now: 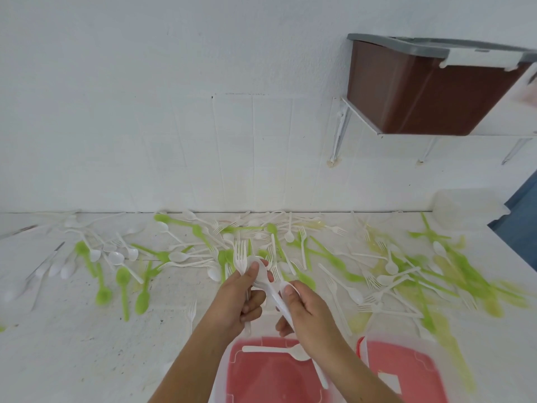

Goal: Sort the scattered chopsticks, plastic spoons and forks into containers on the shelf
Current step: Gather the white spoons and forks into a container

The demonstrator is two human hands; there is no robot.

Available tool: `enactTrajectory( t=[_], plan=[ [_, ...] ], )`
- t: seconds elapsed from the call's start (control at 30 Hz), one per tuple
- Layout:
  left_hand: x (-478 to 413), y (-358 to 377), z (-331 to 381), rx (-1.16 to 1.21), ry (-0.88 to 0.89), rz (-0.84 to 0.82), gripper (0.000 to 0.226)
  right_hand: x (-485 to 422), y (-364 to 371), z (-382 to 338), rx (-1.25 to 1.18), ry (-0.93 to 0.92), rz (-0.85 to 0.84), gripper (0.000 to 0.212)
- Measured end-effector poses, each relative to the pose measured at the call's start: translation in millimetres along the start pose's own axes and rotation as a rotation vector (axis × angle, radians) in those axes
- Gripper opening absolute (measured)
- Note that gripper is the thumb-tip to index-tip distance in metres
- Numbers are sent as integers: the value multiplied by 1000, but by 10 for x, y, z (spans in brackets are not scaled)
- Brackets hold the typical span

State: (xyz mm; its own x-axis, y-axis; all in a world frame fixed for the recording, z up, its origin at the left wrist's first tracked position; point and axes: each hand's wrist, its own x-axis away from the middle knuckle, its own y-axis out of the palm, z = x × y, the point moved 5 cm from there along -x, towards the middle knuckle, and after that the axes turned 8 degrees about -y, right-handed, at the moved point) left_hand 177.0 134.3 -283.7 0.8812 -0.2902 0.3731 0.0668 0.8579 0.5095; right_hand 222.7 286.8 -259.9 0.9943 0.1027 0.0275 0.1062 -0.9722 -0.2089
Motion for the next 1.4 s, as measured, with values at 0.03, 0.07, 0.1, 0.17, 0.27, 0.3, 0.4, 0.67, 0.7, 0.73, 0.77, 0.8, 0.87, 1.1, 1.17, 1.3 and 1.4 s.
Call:
enactTrajectory(
  t=[0.03,0.07,0.1,0.17,0.27,0.3,0.4,0.67,0.7,0.73,0.77,0.8,0.87,1.1,1.17,1.3,1.4],
  plan=[
    [-4,-3,-2,18,-2,2,48,-8,-10,3,-13,3,42,28],
    [-9,-5,-5,24,-4,4,45,-23,-29,6,21,-4,96,29],
    [-11,-3,-6,20,-10,7,41,-50,-57,11,86,-22,147,30],
    [-4,4,-6,-4,-27,10,29,-84,-121,-10,171,-45,200,32],
    [43,43,14,-55,-35,-6,19,-149,-157,-67,48,-54,113,39],
    [66,63,20,-74,-30,-17,17,-165,-166,-102,25,-66,97,33],
    [117,107,47,-98,-7,-51,16,-234,-237,-119,57,-120,207,27],
    [166,231,64,-248,24,-117,29,-195,107,59,-475,337,78,24],
    [150,238,51,-253,19,-77,37,-191,182,54,-558,342,34,25],
    [139,238,46,-260,19,-38,38,-191,218,49,-612,334,25,25],
    [137,238,52,-277,33,-1,31,-193,229,58,-633,327,35,26],
    [138,236,62,-301,52,20,19,-193,228,54,-639,318,55,27],
    [149,226,83,-348,66,43,23,-175,198,55,-588,302,100,28],
    [187,259,21,-321,-88,-70,34,-127,94,69,-412,240,352,15],
    [182,267,14,-257,-110,-58,31,-125,102,88,-447,247,379,9],
    [170,248,-37,-113,-171,-22,22,-130,163,110,-749,330,328,19],
    [171,178,-134,33,-251,25,12,-155,181,38,-872,334,243,18]
  ],
)
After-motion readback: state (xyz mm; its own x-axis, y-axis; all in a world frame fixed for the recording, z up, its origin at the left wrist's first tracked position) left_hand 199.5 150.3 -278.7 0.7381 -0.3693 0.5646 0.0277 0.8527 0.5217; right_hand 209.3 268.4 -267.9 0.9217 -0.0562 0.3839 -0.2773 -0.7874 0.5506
